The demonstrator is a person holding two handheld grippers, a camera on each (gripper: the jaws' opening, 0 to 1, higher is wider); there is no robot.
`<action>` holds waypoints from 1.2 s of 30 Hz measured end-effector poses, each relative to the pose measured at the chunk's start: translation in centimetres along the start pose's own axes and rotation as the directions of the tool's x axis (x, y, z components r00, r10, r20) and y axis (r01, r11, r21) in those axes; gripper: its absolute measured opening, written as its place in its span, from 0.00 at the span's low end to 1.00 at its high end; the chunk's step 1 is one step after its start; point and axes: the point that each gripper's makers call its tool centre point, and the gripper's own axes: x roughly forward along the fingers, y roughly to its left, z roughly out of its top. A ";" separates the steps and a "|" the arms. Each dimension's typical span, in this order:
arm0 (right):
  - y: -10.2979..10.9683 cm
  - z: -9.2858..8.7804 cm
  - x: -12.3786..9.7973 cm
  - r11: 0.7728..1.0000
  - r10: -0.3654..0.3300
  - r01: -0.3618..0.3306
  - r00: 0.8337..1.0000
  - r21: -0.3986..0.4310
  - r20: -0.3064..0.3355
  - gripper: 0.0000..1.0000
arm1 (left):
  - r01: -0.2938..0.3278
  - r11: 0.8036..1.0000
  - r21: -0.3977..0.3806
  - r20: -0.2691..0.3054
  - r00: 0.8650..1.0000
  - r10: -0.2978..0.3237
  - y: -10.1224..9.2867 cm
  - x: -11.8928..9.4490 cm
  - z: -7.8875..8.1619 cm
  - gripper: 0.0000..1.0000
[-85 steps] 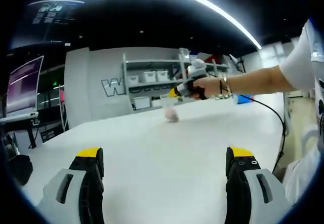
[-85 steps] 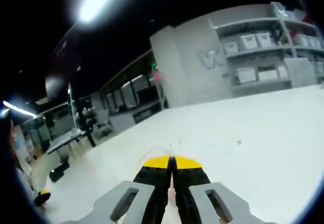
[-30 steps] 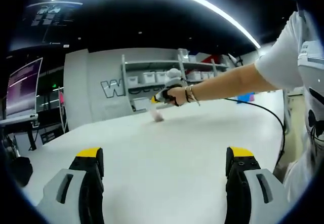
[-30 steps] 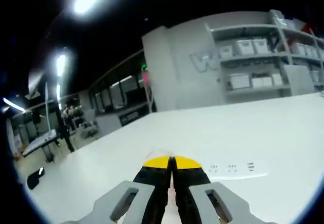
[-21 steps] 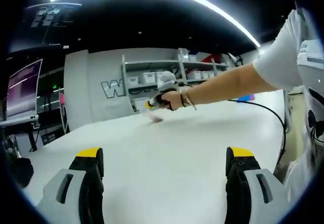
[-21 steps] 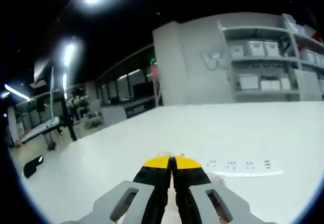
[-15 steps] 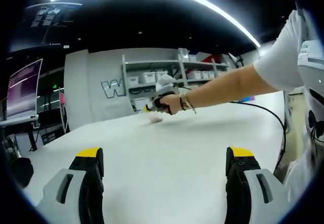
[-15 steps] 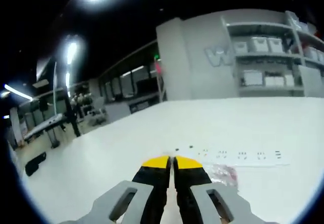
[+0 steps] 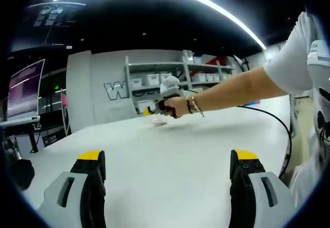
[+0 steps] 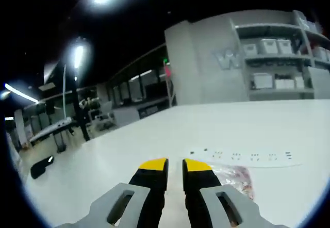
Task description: Open the resealable bag by pulling the two sides of the seal apart until the entire bag opening is separated and visibly accessible.
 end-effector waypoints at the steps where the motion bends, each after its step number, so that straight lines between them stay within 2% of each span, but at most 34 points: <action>1: 0.0 0.0 -0.1 1.000 0.002 -0.002 1.000 0.003 0.002 0.08 | 0.000 1.000 0.001 -0.001 1.000 0.000 0.0 0.0 0.0 1.00; 8: 0.1 1.0 -1.7 1.000 0.021 -0.021 0.999 0.015 0.042 0.08 | -0.004 1.000 -0.003 0.001 1.000 0.004 0.1 0.0 0.0 1.00; 11: -0.7 1.1 -2.7 0.996 -0.006 0.010 0.999 -0.093 0.045 0.08 | -0.007 1.000 -0.001 0.002 1.000 0.007 0.2 0.0 0.0 1.00; 19: -2.2 0.2 -3.6 0.997 -0.029 0.031 0.999 -0.072 0.027 0.14 | -0.010 1.000 0.009 0.000 1.000 0.010 0.1 0.0 -0.1 1.00; 30: -2.7 -0.7 -4.5 0.997 -0.045 0.046 0.999 -0.056 0.010 0.38 | -0.007 1.000 0.018 -0.001 1.000 0.007 0.0 0.0 -0.2 1.00; 36: -3.1 -1.1 -4.8 0.998 -0.055 0.056 0.998 -0.034 0.006 0.69 | -0.005 1.000 0.008 0.005 1.000 0.005 0.0 0.0 -0.1 1.00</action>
